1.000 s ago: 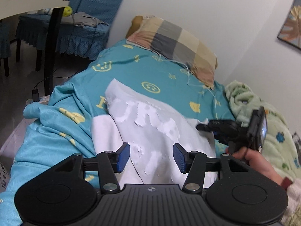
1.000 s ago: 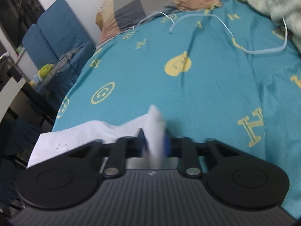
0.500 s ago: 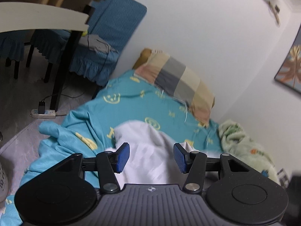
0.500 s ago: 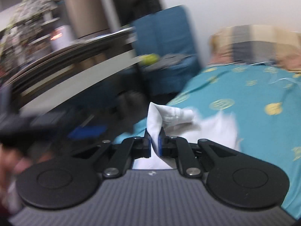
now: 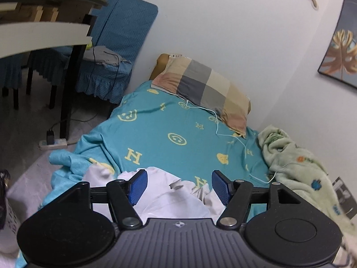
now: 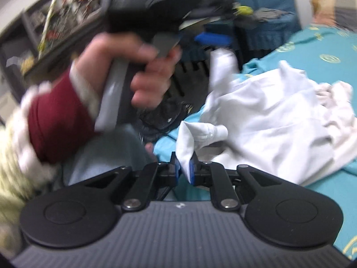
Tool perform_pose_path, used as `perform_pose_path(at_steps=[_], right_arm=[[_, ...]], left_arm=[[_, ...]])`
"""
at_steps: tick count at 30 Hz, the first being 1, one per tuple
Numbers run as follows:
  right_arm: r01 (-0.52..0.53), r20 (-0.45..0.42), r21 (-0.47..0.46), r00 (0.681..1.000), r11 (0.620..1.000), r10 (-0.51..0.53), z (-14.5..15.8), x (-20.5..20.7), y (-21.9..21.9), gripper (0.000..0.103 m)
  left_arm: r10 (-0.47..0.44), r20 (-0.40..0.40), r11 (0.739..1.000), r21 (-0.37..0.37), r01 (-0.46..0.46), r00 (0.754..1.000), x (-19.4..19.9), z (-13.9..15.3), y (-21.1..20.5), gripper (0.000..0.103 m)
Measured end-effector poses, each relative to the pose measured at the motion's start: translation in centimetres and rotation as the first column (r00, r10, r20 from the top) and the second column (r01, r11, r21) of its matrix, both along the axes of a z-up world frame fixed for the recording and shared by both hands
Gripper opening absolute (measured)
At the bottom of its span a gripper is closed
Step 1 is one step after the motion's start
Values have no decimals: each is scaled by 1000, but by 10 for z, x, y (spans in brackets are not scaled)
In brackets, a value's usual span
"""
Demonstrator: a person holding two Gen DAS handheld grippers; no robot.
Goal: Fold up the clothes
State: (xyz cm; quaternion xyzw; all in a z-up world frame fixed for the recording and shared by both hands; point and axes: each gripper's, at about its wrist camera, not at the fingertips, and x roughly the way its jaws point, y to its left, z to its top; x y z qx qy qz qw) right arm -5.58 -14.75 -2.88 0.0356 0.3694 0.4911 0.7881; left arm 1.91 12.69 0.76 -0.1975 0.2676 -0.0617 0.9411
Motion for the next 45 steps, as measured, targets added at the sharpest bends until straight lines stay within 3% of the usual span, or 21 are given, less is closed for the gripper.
perform_pose_path(at_steps=[1, 2, 5, 7, 10, 13, 15, 18, 20, 21, 22, 23, 24, 25, 28, 31, 34, 36, 39, 42, 45], right_arm=[[25, -12, 18, 1000, 1000, -25, 6, 4, -9, 19], [51, -6, 40, 999, 998, -51, 12, 8, -19, 29], [146, 23, 123, 988, 982, -150, 27, 20, -51, 71], [234, 28, 161, 970, 959, -242, 33, 42, -68, 79], [426, -30, 128, 904, 896, -426, 29, 94, -87, 78], [575, -25, 24, 818, 818, -574, 8, 144, -88, 80], [608, -60, -33, 791, 793, -609, -14, 170, -83, 80], [600, -123, -51, 789, 798, -601, -46, 191, -72, 80], [574, -137, -62, 805, 816, -577, -63, 198, -65, 74], [552, -133, -78, 819, 830, -558, -70, 201, -58, 68], [534, -122, -97, 831, 840, -543, -77, 203, -51, 59], [527, -103, -122, 836, 841, -539, -82, 208, -47, 38], [522, -87, -142, 840, 841, -536, -86, 212, -45, 25], [525, -87, -141, 838, 839, -539, -86, 213, -46, 24], [556, -95, -115, 819, 823, -566, -83, 216, -51, 16], [605, -54, -73, 792, 793, -608, -66, 209, -58, 11], [682, -7, 6, 731, 731, -682, -42, 204, -78, 6], [720, 10, 55, 692, 692, -721, -24, 196, -94, 6], [757, 1, 79, 651, 649, -759, -11, 189, -119, 6], [769, -45, 75, 639, 635, -768, -11, 175, -132, 6], [752, -53, 50, 659, 658, -750, -14, 162, -127, 8]], left_arm=[[-5, 0, 1000, 0, 5, 1000, 1, 1, -1, 69], [-10, 0, 1000, -1, 10, 1000, 2, 1, -2, 71], [-30, -1, 998, 59, 30, 1000, 18, 6, -13, 72], [-59, -2, 987, 149, 59, 998, 37, 9, -28, 73], [-143, -40, 942, 301, 149, 989, 74, 1, -56, 74], [-203, -119, 869, 435, 234, 972, 116, -25, -81, 74], [-244, -173, 818, 492, 298, 954, 141, -48, -94, 73], [-293, -260, 768, 509, 388, 920, 168, -85, -102, 71], [-306, -319, 745, 507, 434, 897, 183, -109, -103, 61], [-316, -343, 735, 501, 457, 885, 187, -118, -103, 60], [-323, -354, 732, 494, 469, 878, 188, -122, -99, 53], [-330, -363, 730, 487, 480, 871, 189, -127, -95, 41], [-322, -357, 751, 468, 466, 877, 192, -126, -90, 33], [-312, -350, 773, 447, 450, 883, 195, -124, -84, 17], [-279, -291, 855, 359, 374, 915, 199, -107, -60, 12], [-251, -211, 914, 270, 303, 945, 192, -83, -35, 11], [-226, -121, 958, 153, 243, 967, 178, -53, -8, 9], [-219, -23, 972, 85, 220, 975, 158, -28, 12, 9], [-194, 6, 981, 21, 194, 981, 138, -6, 27, 10], [-171, -32, 983, 60, 173, 985, 126, -6, 31, 10], [-178, -67, 975, 120, 185, 982, 121, -9, 25, 11]])
